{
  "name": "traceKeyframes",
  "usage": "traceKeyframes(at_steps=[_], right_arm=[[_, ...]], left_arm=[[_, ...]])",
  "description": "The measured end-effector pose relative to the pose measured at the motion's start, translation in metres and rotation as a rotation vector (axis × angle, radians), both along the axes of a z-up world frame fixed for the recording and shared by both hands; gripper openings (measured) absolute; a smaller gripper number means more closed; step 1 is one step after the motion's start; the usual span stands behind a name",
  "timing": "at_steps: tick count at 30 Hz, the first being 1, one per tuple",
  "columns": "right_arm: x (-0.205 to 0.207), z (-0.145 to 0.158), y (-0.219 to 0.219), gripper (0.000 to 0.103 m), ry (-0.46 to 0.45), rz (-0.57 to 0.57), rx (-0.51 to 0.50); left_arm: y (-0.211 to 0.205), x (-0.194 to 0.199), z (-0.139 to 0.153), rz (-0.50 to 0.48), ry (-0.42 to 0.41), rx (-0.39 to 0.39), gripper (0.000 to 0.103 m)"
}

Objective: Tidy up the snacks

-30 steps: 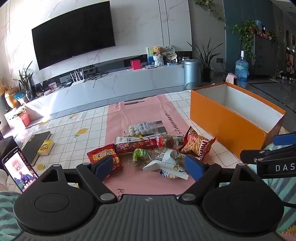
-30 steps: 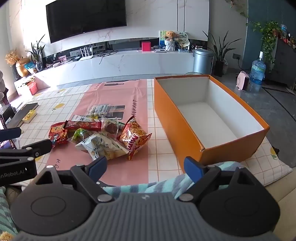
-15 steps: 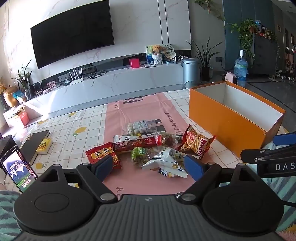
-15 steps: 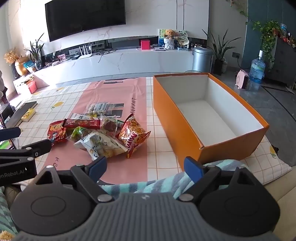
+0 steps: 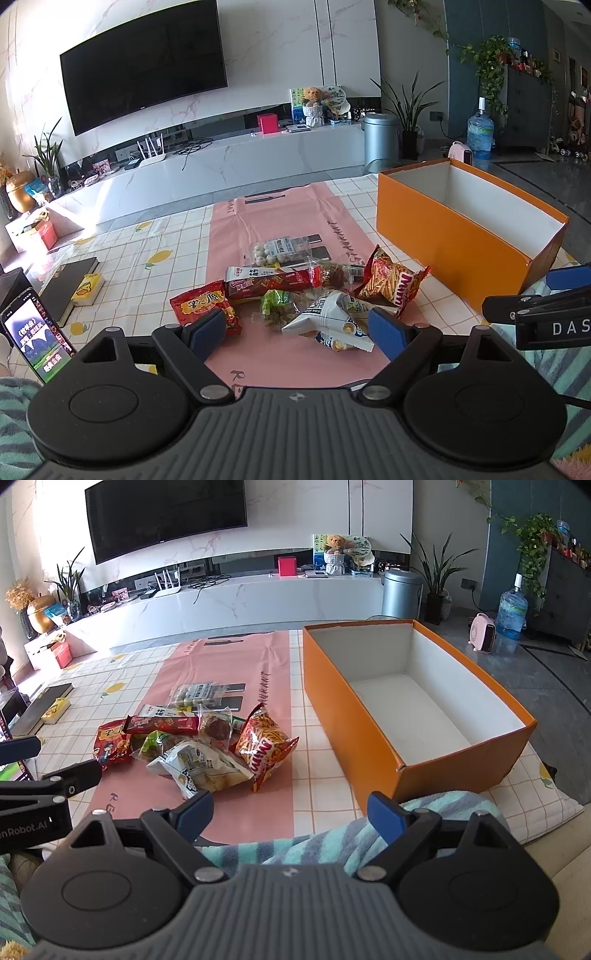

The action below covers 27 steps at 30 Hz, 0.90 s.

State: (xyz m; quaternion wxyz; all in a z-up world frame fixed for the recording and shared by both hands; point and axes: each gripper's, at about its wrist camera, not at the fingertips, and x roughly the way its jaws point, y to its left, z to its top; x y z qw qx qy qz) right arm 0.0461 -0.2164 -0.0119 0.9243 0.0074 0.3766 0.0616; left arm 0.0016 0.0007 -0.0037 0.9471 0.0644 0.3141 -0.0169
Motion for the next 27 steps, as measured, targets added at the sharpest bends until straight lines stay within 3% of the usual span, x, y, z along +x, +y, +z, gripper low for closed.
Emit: traceKeyframes(at_steps=[18,21,27], right_arm=[[-0.0007,-0.0014,-0.0043,0.088,0.016,-0.021,0.004],[-0.0002,-0.0013,-0.0046,0.093,0.016,-0.024,0.005],[-0.0013,0.0,-0.0047,0.093,0.011,-0.027,0.004]], left_arm=[[0.0004,-0.001,-0.0004,-0.001,0.002,0.0,0.101],[0.0004,-0.0009,-0.0006,0.0,0.002,0.0,0.101],[0.0006,-0.0008,-0.0027,-0.003,0.005,0.001,0.101]])
